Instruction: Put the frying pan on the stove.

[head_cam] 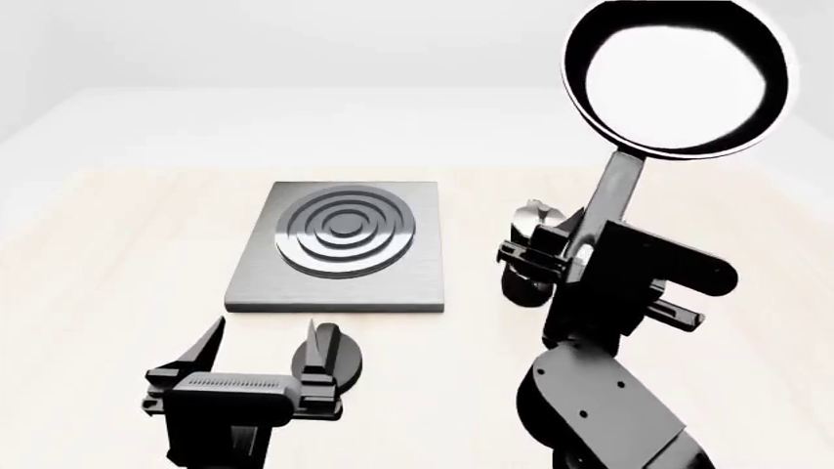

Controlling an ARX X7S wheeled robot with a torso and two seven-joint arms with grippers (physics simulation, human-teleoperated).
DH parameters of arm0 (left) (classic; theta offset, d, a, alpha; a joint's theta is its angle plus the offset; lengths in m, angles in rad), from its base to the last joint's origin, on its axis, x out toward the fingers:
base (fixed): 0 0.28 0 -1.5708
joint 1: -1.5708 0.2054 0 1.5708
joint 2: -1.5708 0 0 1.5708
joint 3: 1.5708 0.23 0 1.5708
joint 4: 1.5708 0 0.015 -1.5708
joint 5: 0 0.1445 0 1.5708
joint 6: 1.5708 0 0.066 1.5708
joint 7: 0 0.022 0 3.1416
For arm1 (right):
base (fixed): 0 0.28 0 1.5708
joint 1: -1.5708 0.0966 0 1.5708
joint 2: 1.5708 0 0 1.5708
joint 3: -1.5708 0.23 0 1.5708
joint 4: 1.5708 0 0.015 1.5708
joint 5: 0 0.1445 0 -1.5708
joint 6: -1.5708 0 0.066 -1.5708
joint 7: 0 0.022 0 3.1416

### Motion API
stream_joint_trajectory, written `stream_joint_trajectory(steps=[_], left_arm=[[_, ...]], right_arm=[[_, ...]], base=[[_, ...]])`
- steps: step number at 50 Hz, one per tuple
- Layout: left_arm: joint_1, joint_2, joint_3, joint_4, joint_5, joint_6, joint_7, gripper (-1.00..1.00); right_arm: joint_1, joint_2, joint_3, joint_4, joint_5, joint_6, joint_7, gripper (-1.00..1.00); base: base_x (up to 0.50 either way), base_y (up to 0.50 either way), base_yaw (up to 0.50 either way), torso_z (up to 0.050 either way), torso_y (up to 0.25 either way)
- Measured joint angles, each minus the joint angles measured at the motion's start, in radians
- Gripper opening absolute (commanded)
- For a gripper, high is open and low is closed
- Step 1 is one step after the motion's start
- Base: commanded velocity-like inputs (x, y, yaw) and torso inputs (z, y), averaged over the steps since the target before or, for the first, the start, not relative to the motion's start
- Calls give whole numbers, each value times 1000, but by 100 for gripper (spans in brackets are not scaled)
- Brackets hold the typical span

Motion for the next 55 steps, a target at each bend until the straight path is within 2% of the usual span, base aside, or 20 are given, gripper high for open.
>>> stream_joint_trajectory(steps=[20,55], left_arm=[[-8,-3,7,-3,-1,-3,-3,100],[-12,-6,15,-9,-5,1,-11,100]], right_arm=[[16,8,-67,-4,29,-25,-100,-100],[67,42,-161,-96,156,92,-214,-100]], base=[[0,0,0,1,2],[0,0,0,1,2]])
